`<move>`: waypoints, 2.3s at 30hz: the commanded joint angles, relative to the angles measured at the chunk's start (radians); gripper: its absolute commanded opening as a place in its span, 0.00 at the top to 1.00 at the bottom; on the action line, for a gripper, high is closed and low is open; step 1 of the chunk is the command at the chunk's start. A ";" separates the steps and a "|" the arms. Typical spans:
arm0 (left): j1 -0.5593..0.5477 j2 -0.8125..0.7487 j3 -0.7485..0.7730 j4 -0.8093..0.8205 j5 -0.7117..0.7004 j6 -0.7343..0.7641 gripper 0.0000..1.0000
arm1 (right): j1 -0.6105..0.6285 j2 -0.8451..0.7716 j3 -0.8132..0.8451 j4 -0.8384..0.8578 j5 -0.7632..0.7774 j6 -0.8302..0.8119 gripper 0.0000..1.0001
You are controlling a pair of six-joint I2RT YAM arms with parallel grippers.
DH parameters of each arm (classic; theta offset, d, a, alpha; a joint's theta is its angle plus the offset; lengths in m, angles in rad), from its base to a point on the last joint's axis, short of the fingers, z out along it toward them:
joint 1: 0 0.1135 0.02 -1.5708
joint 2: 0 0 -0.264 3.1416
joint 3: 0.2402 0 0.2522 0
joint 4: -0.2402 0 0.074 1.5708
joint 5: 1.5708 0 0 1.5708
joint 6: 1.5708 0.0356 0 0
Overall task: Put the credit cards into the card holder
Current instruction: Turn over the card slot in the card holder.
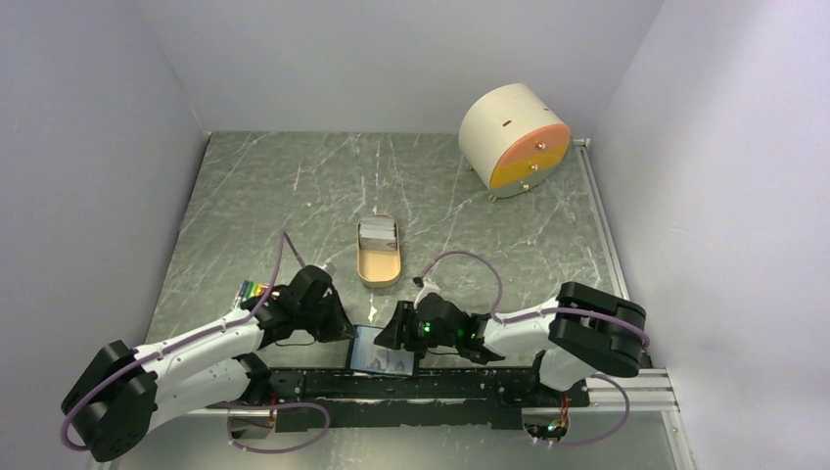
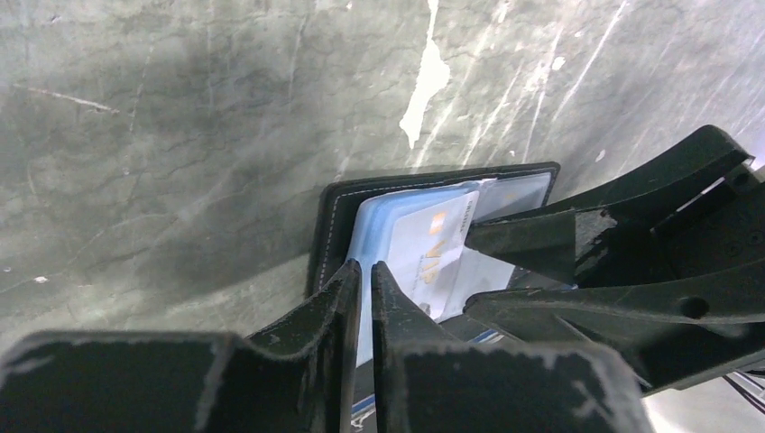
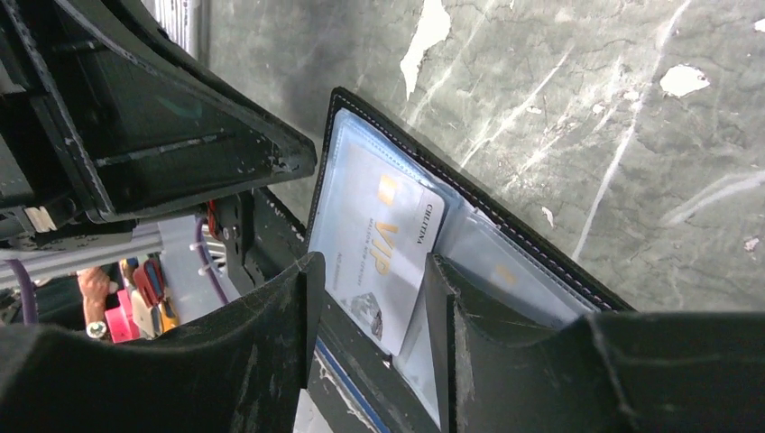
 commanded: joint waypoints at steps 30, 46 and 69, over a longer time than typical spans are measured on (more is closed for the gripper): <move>-0.002 -0.089 0.022 -0.033 0.042 -0.025 0.82 | -0.005 0.072 -0.036 0.155 -0.003 0.043 0.51; -0.002 -0.032 0.028 0.003 0.092 0.011 0.82 | -0.010 0.080 -0.047 0.173 -0.011 0.051 0.51; -0.036 0.071 0.090 0.056 0.173 0.043 0.74 | -0.011 -0.091 -0.048 0.023 0.055 -0.017 0.38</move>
